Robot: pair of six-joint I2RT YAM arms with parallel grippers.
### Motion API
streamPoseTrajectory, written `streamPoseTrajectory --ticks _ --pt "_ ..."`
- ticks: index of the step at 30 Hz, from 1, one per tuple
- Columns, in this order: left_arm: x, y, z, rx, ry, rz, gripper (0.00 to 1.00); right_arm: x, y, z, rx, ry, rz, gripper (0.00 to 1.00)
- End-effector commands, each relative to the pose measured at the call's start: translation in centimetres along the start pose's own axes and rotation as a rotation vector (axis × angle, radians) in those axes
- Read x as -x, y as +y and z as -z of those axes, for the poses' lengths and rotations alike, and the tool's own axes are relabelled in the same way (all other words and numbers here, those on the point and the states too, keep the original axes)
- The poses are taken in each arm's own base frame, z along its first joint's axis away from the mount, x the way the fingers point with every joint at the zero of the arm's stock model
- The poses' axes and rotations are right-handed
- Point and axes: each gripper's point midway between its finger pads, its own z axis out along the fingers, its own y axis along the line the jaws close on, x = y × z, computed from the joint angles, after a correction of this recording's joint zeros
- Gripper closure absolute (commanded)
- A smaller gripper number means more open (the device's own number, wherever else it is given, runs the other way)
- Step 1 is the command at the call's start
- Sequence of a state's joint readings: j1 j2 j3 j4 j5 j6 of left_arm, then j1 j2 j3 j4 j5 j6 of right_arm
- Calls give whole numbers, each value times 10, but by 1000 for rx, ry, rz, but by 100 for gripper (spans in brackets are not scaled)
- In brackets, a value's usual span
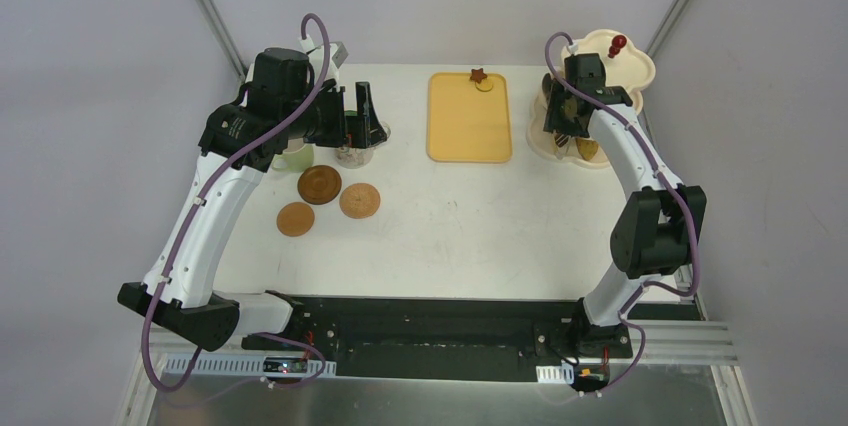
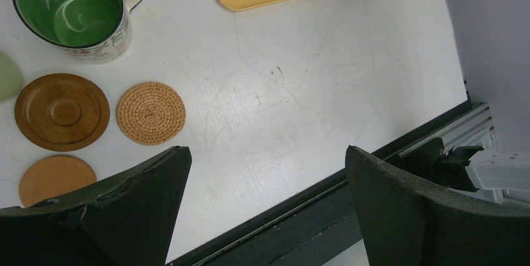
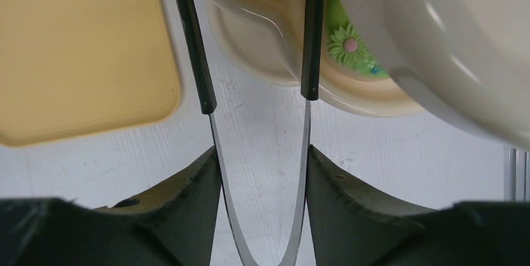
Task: Serve the afternoon tea
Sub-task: Place the desert on the desert table.
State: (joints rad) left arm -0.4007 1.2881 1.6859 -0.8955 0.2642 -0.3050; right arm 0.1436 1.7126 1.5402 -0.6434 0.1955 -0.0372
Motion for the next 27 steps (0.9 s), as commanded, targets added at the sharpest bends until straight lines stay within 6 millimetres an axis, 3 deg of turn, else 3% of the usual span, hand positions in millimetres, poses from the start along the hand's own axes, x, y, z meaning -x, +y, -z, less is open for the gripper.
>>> streamPoseTrajectory --ticks 1,17,27 --pt "8 -10 7 -32 -37 -22 0 13 -4 9 -7 -62 -8 49" --pt "8 -10 9 -32 -39 -22 0 15 -2 16 12 -82 -26 45" --pt "8 -10 8 -35 -38 -20 0 25 -4 43 32 -128 -19 46"
